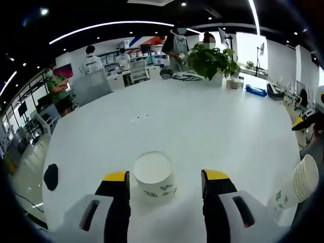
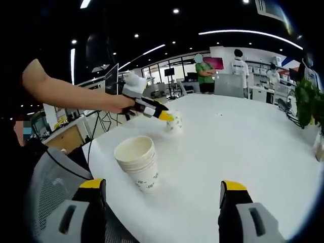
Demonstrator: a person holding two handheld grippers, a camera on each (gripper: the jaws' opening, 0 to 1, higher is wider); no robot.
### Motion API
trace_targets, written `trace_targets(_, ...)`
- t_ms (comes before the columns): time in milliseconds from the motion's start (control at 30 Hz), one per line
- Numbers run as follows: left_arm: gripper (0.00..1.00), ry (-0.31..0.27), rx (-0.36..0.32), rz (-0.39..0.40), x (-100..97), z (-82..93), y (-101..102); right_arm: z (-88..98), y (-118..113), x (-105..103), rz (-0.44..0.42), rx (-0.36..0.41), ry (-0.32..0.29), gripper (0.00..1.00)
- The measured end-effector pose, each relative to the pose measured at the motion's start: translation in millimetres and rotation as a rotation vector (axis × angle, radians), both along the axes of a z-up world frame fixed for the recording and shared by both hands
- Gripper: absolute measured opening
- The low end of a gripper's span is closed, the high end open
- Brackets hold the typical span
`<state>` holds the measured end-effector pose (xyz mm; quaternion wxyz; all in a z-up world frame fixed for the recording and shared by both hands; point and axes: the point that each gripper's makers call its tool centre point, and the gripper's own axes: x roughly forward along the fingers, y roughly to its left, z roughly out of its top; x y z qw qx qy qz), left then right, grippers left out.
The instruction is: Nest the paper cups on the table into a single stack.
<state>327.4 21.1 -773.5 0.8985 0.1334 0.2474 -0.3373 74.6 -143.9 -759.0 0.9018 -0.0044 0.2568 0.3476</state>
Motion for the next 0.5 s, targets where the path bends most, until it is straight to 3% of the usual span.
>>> trace_targets(500, 0.48, 0.035, -0.033, 0.030, 22.2, -9.1, -7, -5.6, -2, 0, -0.008, -0.009, 0.021, 0.93)
